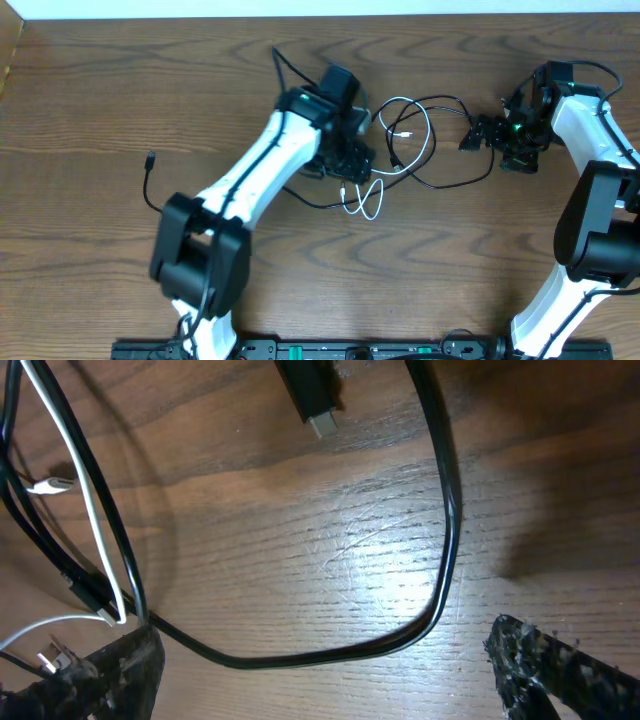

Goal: Untangle cables

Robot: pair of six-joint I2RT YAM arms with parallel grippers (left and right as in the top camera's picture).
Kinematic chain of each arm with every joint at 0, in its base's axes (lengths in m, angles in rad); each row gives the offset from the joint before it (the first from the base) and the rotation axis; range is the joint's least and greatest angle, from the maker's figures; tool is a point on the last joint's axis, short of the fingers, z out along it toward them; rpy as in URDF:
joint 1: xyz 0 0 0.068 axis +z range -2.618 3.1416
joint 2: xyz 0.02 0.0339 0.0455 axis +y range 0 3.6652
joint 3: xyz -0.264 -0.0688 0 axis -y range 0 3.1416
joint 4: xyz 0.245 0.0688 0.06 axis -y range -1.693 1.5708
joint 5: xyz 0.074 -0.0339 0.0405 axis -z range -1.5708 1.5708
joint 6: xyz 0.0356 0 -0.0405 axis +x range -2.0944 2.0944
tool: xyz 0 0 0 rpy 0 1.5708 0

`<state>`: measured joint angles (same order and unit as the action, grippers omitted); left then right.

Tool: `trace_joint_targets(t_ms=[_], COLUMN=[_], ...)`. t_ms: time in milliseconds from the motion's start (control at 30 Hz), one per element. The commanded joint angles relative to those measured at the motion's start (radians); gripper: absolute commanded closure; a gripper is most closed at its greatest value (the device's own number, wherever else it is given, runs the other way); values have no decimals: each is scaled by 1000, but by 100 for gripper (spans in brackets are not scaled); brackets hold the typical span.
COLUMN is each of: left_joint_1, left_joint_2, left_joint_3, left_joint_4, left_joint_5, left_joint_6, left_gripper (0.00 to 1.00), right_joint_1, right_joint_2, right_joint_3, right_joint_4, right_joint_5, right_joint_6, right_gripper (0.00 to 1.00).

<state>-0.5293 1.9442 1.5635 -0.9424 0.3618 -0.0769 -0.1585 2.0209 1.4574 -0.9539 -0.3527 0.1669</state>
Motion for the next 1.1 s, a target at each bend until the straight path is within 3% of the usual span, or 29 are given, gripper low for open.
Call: trace_joint_targets(t_ms=[0,200,267,300,367,467,533,733,1067], left_joint_1=[-37,-64,-68,-68,-68,-65,-62,-56,-55], left_joint_2=[63,113,134,141,145,101,36,-240,-573], left_joint_3=[-8,-9,-9,-8,-8,7,41,56,56], left_joint_4=[6,86,114,121,130,148,158,375,550], left_joint_5=[27,38,36,29,-44,-226,-260,-272,-213], left_joint_6=[-11,-10,-10,-10,-10,6,37,78,110], left_gripper=[28,37,46,55,92,92,93,92,92], right_joint_1=[3,3,3,3,3,6,16,51,84], right_joint_2=[10,10,10,10,10,10,10,10,10], right_joint_3=[-5,-5,-5,-5,-5,-5,-5,-5,-5], right_joint_4=[-2,-4,-4,-4,-4,2,6,29,47], right_joint_5=[-18,-18,-17,-17,-18,-40,-39,-39,-39], right_joint_6=[-12,-12,-12,-13,-16,-16,-27,-27,-26], right_gripper=[1,1,1,1,2,2,2,2,3])
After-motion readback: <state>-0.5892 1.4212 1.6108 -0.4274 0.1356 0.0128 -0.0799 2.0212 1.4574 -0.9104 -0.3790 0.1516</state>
